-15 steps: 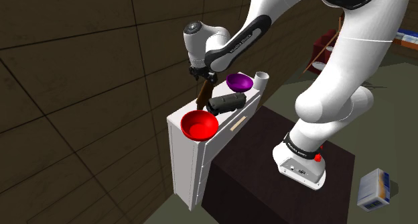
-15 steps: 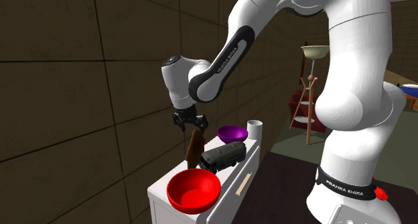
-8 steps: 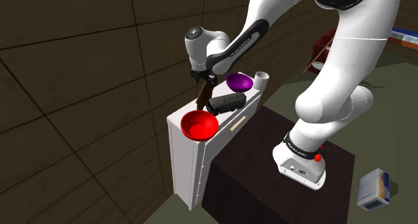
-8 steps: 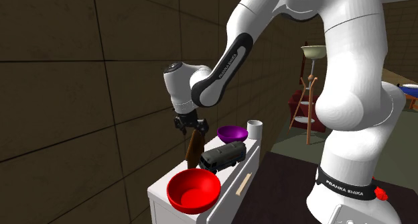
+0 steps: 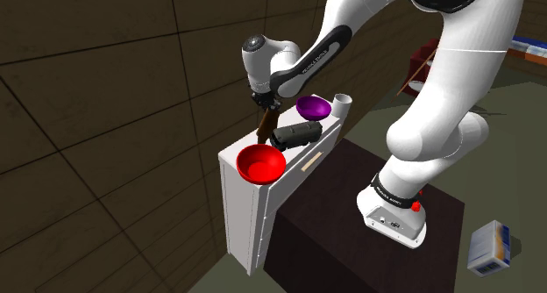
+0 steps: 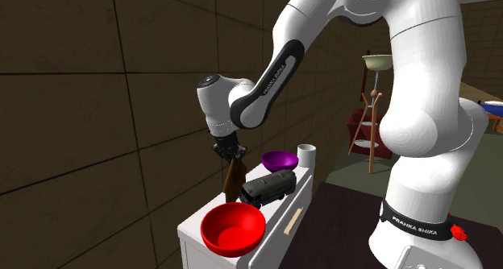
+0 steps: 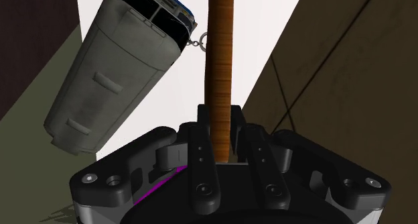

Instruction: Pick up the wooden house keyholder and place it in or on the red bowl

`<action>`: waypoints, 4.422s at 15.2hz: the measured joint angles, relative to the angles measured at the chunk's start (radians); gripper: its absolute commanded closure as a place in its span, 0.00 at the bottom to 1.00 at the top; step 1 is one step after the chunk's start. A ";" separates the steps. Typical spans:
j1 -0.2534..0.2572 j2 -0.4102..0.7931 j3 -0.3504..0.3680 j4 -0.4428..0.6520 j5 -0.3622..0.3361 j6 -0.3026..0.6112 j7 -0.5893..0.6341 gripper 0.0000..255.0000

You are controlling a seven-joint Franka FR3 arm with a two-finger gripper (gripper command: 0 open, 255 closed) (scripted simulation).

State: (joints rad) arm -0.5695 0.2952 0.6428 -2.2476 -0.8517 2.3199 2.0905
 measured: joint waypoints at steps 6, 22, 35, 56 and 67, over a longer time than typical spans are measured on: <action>0.000 -0.001 0.000 0.000 0.000 0.000 0.000 1.00; -0.051 -0.178 0.064 0.002 0.209 -0.072 -0.183 1.00; -0.056 -0.316 0.084 0.052 0.376 -0.181 -0.331 1.00; 0.121 -0.544 0.240 0.068 0.638 -0.422 -0.209 1.00; 0.098 -0.455 0.288 -0.013 0.561 -0.302 -0.108 1.00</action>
State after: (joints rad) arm -0.4714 -0.1597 0.9306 -2.2608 -0.2903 2.0177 1.9821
